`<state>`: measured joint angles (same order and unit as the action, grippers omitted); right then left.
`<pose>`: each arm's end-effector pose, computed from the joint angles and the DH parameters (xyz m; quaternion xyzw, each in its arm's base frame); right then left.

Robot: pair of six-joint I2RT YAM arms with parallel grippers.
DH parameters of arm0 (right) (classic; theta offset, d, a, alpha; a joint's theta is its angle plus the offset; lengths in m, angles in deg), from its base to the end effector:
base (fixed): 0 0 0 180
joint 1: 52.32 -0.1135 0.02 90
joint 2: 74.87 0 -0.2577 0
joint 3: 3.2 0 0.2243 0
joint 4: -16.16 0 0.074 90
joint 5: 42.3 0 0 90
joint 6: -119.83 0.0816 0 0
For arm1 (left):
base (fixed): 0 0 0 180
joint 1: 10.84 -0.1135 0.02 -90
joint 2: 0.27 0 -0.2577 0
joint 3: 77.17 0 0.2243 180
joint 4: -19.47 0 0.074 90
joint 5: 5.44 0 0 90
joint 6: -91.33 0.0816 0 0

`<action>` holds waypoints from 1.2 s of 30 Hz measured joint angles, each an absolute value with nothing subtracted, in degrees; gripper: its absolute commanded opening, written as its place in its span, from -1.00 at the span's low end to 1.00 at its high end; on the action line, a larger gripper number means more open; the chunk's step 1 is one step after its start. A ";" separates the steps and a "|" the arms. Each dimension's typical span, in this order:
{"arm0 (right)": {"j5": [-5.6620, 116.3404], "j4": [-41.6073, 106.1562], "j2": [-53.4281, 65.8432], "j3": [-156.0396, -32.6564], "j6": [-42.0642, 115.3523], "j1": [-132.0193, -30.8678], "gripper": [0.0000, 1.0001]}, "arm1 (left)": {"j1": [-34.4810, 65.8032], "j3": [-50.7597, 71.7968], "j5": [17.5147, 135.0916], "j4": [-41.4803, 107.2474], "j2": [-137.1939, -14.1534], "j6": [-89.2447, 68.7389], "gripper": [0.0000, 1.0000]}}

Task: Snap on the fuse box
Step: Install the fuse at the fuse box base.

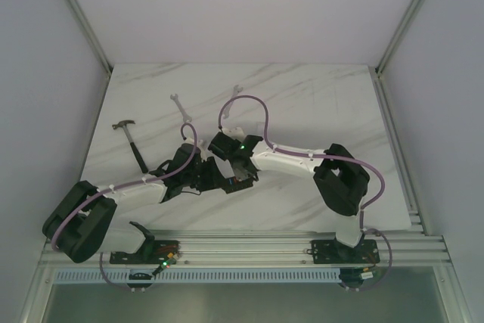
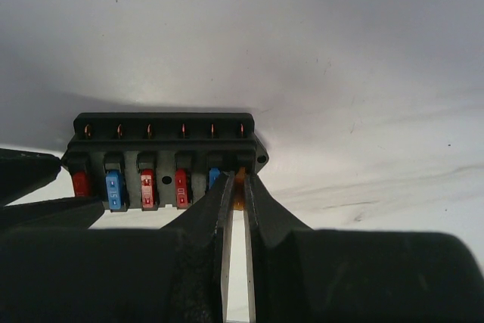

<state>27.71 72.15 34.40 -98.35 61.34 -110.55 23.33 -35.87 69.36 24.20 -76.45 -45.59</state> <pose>0.2205 0.3031 0.1603 -0.1950 0.9507 -0.0012 0.2411 0.2032 -0.1638 0.1381 -0.0436 0.8976 -0.3652 0.2429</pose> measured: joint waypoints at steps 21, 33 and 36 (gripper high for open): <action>31.05 70.55 31.43 -95.51 63.08 -108.54 -1.00 | 23.33 -34.69 69.38 26.21 -76.45 -44.10 -0.10; 33.31 64.30 24.48 -88.47 65.88 -105.77 -1.00 | 23.33 -34.65 69.32 26.28 -76.43 -42.90 -0.10; 33.96 63.27 23.97 -88.12 66.49 -105.44 -1.00 | 23.33 -34.65 69.28 26.30 -76.41 -42.68 -0.10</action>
